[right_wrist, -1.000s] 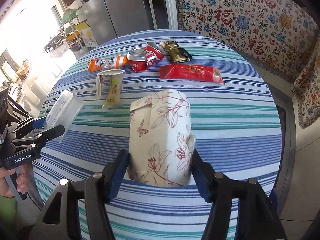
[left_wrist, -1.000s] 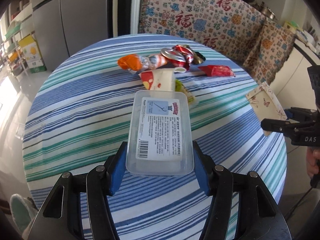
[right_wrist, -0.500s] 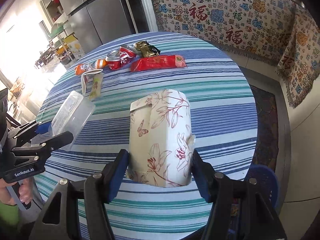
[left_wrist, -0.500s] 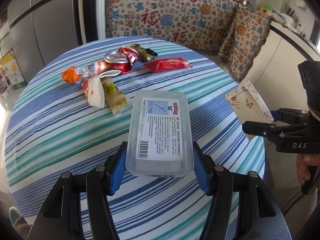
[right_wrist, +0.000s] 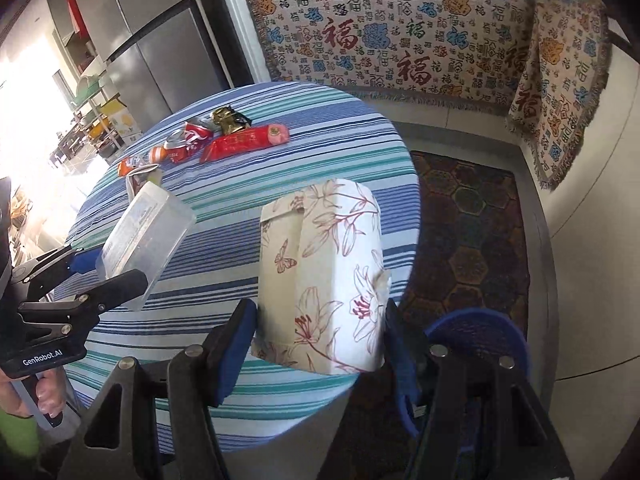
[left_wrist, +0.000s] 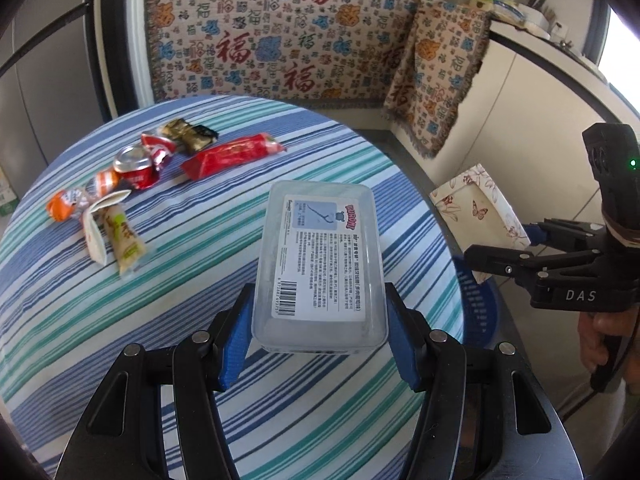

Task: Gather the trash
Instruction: 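Carry the plastic box and floral cup with both tools over the blue wastebasket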

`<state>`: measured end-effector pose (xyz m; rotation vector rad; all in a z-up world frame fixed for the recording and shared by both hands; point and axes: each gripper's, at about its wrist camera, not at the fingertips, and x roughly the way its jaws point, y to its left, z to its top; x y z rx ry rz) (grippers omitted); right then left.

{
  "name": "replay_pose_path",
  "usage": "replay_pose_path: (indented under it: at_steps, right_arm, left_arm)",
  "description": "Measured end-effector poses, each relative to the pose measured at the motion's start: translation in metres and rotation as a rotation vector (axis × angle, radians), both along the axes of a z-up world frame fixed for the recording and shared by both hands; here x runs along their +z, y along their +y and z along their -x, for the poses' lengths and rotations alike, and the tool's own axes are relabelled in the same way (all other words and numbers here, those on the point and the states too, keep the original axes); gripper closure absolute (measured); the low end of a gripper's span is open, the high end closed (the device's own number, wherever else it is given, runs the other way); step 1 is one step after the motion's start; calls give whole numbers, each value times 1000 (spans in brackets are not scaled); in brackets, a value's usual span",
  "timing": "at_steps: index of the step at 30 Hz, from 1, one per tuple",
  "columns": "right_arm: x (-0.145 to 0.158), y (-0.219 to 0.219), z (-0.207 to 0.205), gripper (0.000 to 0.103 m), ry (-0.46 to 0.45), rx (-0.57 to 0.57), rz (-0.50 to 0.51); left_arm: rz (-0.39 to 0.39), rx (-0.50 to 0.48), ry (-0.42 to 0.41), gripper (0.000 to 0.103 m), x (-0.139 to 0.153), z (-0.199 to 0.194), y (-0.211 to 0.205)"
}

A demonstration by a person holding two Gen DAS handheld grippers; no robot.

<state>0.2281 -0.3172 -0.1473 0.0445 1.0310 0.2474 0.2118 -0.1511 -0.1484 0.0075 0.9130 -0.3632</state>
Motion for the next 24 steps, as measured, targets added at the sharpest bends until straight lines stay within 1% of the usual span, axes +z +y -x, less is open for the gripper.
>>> replay_pose_path:
  at_steps: [8, 16, 21, 24]
  right_arm:
    - [-9, -72, 18, 39, 7, -142, 21]
    - [-28, -133, 27, 39, 21, -261, 60]
    - [-50, -164, 31, 39, 39, -329, 53]
    - [-67, -177, 37, 39, 48, -360, 36]
  left_arm:
    - [25, -103, 2, 41, 5, -3, -65]
    - [53, -202, 29, 41, -1, -2, -135]
    - [76, -260, 53, 41, -12, -1, -172]
    - [85, -280, 81, 41, -25, -3, -189]
